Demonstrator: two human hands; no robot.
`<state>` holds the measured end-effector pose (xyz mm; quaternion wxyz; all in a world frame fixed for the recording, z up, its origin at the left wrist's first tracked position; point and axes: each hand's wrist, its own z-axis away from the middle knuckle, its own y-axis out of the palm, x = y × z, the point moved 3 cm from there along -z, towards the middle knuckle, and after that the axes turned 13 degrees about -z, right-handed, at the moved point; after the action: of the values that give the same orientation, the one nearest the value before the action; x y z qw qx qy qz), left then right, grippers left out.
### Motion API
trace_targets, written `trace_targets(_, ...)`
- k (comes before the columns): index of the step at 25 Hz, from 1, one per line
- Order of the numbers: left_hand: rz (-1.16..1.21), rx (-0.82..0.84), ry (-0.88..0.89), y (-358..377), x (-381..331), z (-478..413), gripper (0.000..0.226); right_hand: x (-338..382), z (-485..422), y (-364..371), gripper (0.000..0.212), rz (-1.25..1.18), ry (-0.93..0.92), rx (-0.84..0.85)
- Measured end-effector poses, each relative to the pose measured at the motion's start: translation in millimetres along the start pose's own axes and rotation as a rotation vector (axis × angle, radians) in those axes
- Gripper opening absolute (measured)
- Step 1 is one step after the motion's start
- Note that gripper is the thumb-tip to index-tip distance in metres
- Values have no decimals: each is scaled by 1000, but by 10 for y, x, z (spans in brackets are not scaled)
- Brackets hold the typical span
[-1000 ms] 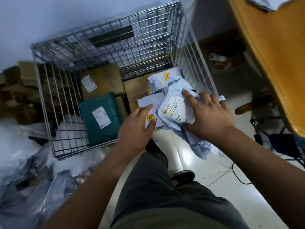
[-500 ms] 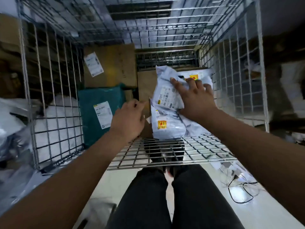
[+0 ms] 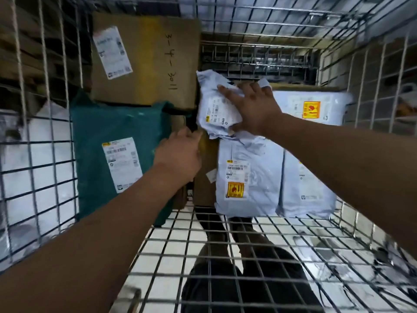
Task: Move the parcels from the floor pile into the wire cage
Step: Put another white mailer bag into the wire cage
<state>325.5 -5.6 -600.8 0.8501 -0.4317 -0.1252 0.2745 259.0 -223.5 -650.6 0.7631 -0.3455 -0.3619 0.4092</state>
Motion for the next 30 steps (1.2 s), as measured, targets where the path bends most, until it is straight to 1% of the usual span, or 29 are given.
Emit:
trace_targets(3, -6, -31, -8, 145, 10, -228, 61, -13, -182, 232, 124, 36, -45, -40)
trace_targets(7, 36, -66, -8, 235, 23, -344, 61, -74, -154, 333, 124, 40, -103, -113)
trace_targets(10, 75, -65, -3, 254, 3, -340, 60, -100, -124, 323, 124, 59, -144, -99)
trace_targets(12, 81, -69, 0, 229, -26, -296, 59, -89, -90, 312, 125, 57, -135, -77)
trace_targets(15, 79, -76, -2, 92, -91, -229, 60, -40, 45, 267, 129, -42, -22, -45)
trace_targets(19, 81, -123, 75, -314, -316, -36, 59, 80, 476, 4, 120, -193, 127, -62)
trace_targets(24, 40, -185, 201, -976, -781, 276, 60, 167, 1282, -580, 112, -321, 251, -176)
trace_targets(28, -76, -240, 304, -1480, -1315, 634, 51, 189, 2055, -1018, 112, -454, 384, -312)
trace_targets(30, -84, -280, 349, -1665, -1610, 857, 49, 181, 2454, -1174, 105, -513, 446, -361)
